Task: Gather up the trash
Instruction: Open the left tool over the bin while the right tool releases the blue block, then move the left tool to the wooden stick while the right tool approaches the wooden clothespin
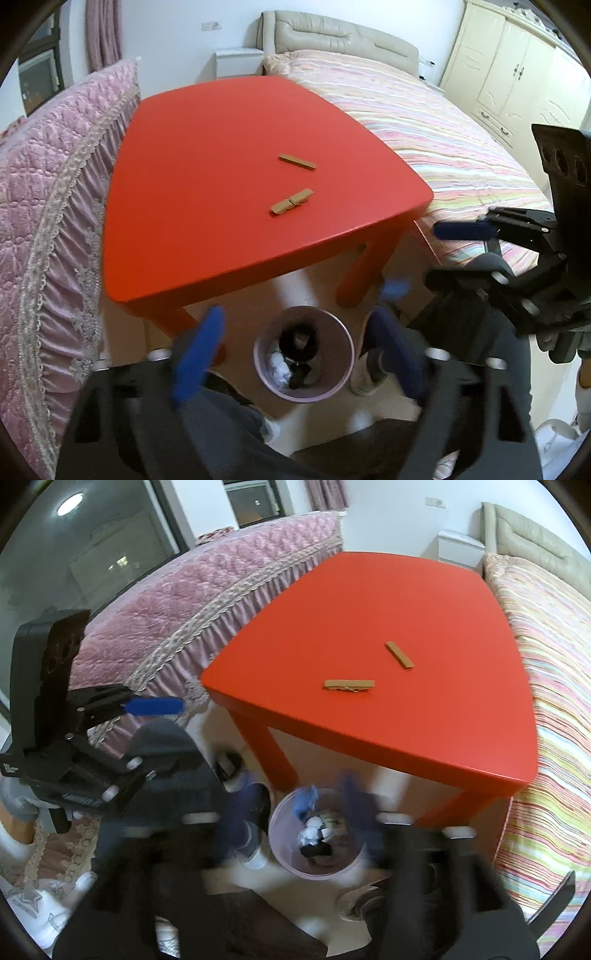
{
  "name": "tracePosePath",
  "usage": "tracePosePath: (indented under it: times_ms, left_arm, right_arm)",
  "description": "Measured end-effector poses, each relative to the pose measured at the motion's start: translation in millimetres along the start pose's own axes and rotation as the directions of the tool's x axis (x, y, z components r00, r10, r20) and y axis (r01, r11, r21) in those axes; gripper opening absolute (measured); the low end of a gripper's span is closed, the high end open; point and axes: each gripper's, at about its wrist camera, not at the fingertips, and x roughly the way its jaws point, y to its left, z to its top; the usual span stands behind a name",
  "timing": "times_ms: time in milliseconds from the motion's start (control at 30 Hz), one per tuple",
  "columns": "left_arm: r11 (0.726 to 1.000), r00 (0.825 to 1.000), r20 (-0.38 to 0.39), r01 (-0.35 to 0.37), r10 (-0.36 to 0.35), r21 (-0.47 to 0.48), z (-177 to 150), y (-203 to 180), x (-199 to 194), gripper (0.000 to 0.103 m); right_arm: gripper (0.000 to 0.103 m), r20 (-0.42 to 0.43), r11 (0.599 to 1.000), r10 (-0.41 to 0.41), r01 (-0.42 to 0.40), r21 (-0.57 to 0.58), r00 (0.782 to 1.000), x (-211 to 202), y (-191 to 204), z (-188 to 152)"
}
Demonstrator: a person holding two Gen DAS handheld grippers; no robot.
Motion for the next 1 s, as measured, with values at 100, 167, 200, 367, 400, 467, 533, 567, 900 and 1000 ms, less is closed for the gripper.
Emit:
tracePosePath:
  times_ms: [100,167,200,367,400,467,533,567,900,1000]
  left_arm:
    - [1.000,1.000,0.000,-0.020,0.020,-0.008,1,4,0,0.093]
    - [1.000,1.000,0.006,-0.026,0.026,-0.018,2,7,-1,0.095]
    - [0.999,0.999,0.010,-0.032,0.032,-0.018,2,8,-2,0.095]
    - [0.999,0.999,0.008,-0.033,0.034,-0.023,4,10,-1,0.095]
    - [0.999,1.000,0.008,-0.030,0.031,-0.025,3,10,-1,0.095]
    - [0.999,1.000,0.006,-0.027,0.027,-0.029,3,11,-1,0.095]
    - [0.999,1.000,0.006,-0.025,0.025,-0.030,3,11,-1,0.095]
    - [0.999,1.000,0.007,-0.025,0.025,-0.031,3,11,-1,0.095]
    - [1.000,0.999,0.031,-0.012,0.012,-0.013,9,11,-1,0.095]
    - [1.000,0.999,0.034,-0.015,0.015,-0.003,14,10,-1,0.095]
  right_arm:
    - [0.093,0.007,0.999,-0.027,0.026,0.023,1.000,-1,-5,-1]
    - [0.095,0.002,0.999,-0.027,0.027,0.031,1.000,0,-8,0]
    - [0.097,0.003,0.999,-0.029,0.029,0.033,1.000,0,-8,0]
    - [0.098,0.002,0.999,-0.025,0.025,0.043,1.000,0,-9,-1]
    - [0.099,0.001,0.999,-0.026,0.026,0.044,1.000,1,-9,-1]
    - [0.099,0.003,0.999,-0.028,0.028,0.047,1.000,0,-10,-1]
    - [0.100,0.002,0.998,-0.031,0.031,0.051,1.000,-1,-11,-1]
    - [0.100,0.002,0.998,-0.032,0.032,0.052,0.999,-1,-11,-1]
    - [0.100,0.006,0.996,-0.040,0.040,0.077,0.999,-3,-19,5]
    - [0.100,0.010,0.996,-0.047,0.046,0.078,0.999,-4,-23,10]
